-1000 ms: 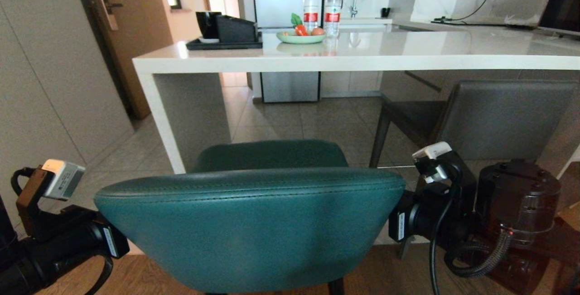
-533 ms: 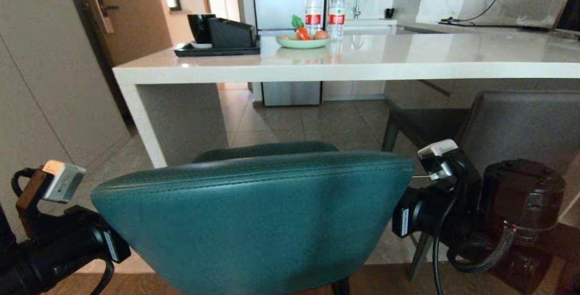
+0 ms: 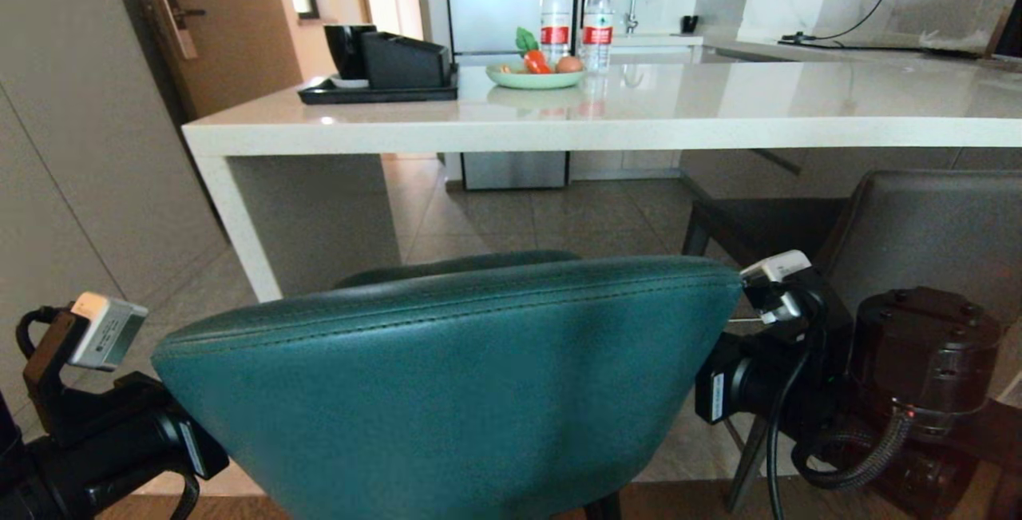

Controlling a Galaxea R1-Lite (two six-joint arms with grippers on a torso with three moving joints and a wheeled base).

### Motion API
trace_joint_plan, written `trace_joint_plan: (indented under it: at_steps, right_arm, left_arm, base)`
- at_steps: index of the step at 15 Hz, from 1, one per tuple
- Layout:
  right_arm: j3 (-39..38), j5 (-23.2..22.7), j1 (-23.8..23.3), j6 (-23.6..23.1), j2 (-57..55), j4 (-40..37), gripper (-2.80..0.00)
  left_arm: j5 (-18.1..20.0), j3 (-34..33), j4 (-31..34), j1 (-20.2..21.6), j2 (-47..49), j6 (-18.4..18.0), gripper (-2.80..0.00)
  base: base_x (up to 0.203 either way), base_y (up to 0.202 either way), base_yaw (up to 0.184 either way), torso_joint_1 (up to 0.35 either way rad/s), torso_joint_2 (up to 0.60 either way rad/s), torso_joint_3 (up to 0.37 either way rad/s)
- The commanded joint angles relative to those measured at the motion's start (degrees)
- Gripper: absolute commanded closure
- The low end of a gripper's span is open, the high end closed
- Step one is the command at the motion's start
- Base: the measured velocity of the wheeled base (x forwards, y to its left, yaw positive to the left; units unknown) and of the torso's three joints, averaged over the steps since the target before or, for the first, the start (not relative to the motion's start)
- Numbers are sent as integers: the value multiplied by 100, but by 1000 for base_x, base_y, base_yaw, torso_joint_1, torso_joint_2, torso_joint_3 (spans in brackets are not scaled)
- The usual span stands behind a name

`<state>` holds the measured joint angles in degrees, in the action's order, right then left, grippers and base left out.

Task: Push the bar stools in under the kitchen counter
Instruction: Push the blue chair back under the dining table

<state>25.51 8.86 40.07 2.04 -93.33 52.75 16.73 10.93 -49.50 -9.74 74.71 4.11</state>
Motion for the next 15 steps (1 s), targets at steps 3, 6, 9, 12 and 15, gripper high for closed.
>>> trace_joint_plan:
  at_steps: [3,6,9,12,15]
  right_arm:
    - [-254,-20,-8,-6,-63,296,0]
    - [-744,-23,147,-1,-77,522,0]
    - [-805,-25,154,16,-236,688,0]
    - [-779,-33,150,3,-507,953,0]
    - [-831,-16,61,24,-584,1176,0]
  left_arm:
    - [-23,143,-55,164,478,-9,0]
    - [-21,545,-64,192,1086,-33,0]
    - [-33,955,-98,146,1777,-78,0]
    - [-79,835,-757,181,2088,-103,0]
    - [-203,119,-1687,215,2070,-98,0]
  base:
    - [0,0,0,0,0,0]
    - [0,0,0,0,0,0]
    - [0,0,0,0,0,0]
    - [0,0,0,0,0,0]
    - [0,0,0,0,0,0]
